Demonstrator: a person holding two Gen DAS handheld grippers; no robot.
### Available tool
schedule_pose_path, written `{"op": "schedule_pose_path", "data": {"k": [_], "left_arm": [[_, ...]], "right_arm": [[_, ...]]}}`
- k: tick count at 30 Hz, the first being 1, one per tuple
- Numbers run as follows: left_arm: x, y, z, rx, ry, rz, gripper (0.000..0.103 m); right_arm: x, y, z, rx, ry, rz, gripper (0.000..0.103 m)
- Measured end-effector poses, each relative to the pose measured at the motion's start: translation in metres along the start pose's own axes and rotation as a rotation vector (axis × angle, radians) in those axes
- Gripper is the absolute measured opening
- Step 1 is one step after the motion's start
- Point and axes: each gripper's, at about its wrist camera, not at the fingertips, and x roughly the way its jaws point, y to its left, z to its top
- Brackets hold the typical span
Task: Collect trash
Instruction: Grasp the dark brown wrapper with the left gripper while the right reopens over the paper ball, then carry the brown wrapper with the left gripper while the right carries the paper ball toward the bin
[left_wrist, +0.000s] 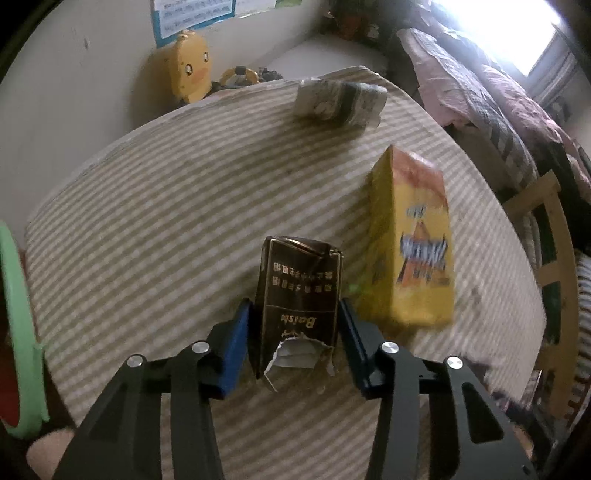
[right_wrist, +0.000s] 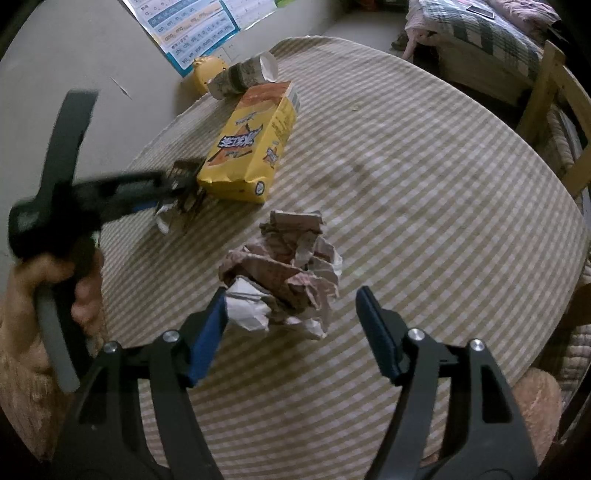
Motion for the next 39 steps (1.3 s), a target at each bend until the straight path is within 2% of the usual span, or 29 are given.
{"op": "schedule_pose_path", "data": {"k": [4, 8, 10, 12, 15, 18, 20, 22, 32, 39], "left_arm": [[-0.01, 0.008, -0.025, 0.019, -0.012, 0.04, 0.044], [-0.012, 0.005, -0.024, 0.039, -0.033, 0.084, 0.048], [-0.012, 0.003, -0.023, 0.047, -0.041, 0.091, 0.047], [-0.009, 0.003, -0.023, 0.051, -0.035, 0.098, 0.046], [-0.012, 0.004, -0.027, 0.053, -0.042, 0.093, 0.042], [-0.022, 0.008, -0.031, 0.036, -0.057, 0.085, 0.041], [-0.037, 0.011, -0.034, 0.029, -0.099, 0.106, 0.041], [-0.051, 0.014, -0.036, 0.021, -0.136, 0.124, 0.041], [-0.161, 0.035, -0.047, -0.033, -0.423, 0.315, 0.041], [-0.22, 0.06, -0.055, -0.117, -0.54, 0.377, 0.041]], "right_arm": [[0.004, -0.001, -0.001, 0.009, 0.007, 0.009, 0.069], [0.004, 0.003, -0.001, 0.004, 0.007, 0.007, 0.069], [0.003, 0.005, 0.001, -0.001, 0.001, 0.006, 0.071], [0.005, 0.005, 0.003, -0.002, 0.001, 0.001, 0.081], [0.012, 0.007, 0.006, -0.019, 0.013, -0.006, 0.08], [0.018, 0.01, 0.008, -0.037, 0.02, 0.017, 0.057], [0.017, 0.013, 0.009, -0.032, 0.012, 0.025, 0.05], [0.012, 0.018, 0.011, -0.05, -0.009, 0.027, 0.036], [-0.027, 0.051, 0.021, -0.11, -0.105, 0.112, 0.033], [-0.069, 0.079, 0.026, -0.167, -0.202, 0.157, 0.033]]}}
